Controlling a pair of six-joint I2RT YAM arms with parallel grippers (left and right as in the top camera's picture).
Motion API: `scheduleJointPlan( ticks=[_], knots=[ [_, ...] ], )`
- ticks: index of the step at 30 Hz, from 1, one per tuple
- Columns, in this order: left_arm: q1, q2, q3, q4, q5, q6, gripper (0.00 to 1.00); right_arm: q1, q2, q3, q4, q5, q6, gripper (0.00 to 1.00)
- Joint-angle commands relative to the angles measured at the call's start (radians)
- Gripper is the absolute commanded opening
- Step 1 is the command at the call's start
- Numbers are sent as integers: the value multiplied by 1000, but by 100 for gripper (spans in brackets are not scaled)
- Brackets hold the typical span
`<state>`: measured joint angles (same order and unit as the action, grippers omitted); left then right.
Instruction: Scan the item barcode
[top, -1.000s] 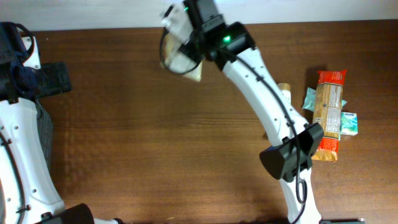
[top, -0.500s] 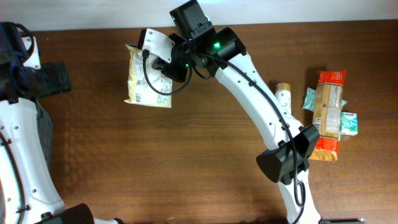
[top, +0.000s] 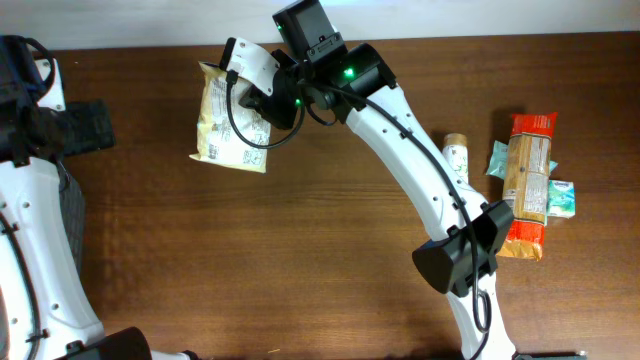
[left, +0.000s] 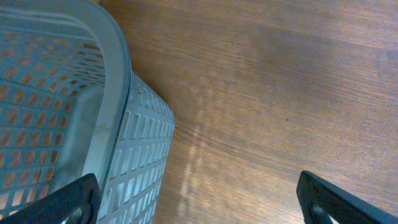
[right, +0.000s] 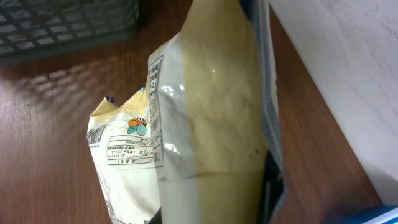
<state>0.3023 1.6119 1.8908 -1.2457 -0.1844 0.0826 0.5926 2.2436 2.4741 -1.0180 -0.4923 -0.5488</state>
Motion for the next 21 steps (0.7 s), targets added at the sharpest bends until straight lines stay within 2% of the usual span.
scheduleJointPlan(
  ticks=[1,2,3,5,10,12,13,14,15,21],
  knots=[
    [2,-12,6,1,-3,0,99,-5,-34,16,2,-27,15,4],
    [2,-12,6,1,-3,0,99,-5,-34,16,-6,-28,17,4],
    [2,-12,6,1,-3,0,99,-5,-34,16,-15,-27,87,4],
    [2,-12,6,1,-3,0,99,-26,-34,16,-16,-36,322,4],
    [2,-12,6,1,-3,0,99,-166,-63,17,-80,-292,412,4],
    [2,-12,6,1,-3,0,99,-232,-84,17,-98,-279,488,4],
    [2,-12,6,1,-3,0,99,-266,-88,17,-101,-240,576,4],
    [2,-12,6,1,-3,0,99,-320,-88,17,-135,-136,743,4],
    [2,-12,6,1,-3,0,99,-346,-86,16,-168,-96,793,4],
    [2,-12,6,1,-3,0,99,-382,-85,12,-305,4,815,4]
  ],
)
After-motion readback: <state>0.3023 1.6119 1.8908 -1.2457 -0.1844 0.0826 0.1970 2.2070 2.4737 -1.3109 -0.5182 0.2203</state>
